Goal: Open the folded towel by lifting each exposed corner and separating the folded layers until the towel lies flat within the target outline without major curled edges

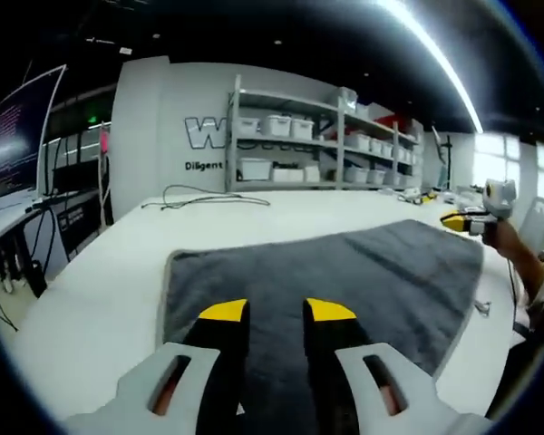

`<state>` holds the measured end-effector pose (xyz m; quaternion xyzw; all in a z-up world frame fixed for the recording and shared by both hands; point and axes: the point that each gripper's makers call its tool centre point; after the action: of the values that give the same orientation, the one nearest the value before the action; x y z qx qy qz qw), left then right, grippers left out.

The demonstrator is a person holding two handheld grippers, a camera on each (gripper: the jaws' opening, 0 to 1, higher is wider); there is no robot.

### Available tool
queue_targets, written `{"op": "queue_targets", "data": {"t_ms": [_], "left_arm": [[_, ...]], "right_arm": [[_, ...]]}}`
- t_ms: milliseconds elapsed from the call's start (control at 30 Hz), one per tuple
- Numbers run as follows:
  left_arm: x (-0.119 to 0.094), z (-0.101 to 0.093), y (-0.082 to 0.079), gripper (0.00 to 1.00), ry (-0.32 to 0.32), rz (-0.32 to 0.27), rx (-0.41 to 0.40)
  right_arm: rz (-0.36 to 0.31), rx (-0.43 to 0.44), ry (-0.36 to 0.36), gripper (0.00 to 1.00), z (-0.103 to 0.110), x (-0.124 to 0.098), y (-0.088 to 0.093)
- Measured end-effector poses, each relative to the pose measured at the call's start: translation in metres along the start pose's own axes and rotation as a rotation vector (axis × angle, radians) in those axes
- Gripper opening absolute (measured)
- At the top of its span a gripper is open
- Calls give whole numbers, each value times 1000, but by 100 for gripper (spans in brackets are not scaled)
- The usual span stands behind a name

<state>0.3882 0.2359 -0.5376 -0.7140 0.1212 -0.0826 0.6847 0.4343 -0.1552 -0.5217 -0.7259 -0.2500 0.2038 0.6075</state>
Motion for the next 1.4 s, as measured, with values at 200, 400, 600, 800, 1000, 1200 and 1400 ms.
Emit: {"op": "queue_targets", "data": {"t_ms": [200, 400, 600, 800, 1000, 1200, 1400], "left_arm": [[-7, -5, 4, 23, 4, 8, 25], [-11, -10, 12, 23, 7, 20, 36], [-14, -10, 13, 23, 4, 27, 55], [-14, -12, 17, 23, -1, 38, 67], [-18, -16, 25, 23, 11, 44, 66], [-26, -14, 40, 24, 24, 80, 54], [-34, -6, 39, 24, 20, 55, 58]], "right_arm": [[13, -13, 67, 7, -27, -22, 4], [21, 2, 137, 6, -49, -47, 11], [43, 18, 222, 6, -77, -80, 27], [75, 21, 271, 6, -99, -106, 37], [115, 1, 302, 6, -110, -124, 40], [195, -9, 304, 8, -117, -144, 52], [238, 26, 292, 15, -117, -161, 66]]}}
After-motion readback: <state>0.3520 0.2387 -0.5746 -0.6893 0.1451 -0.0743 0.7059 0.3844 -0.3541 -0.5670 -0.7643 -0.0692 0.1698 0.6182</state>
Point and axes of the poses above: the point that each gripper's makers call its tool centre point, and the gripper's own axes: x roughly forward along the fingers, z roughly to its left, y roughly out of its underside, and after that the axes turned 11 degrees about -z, right-handed
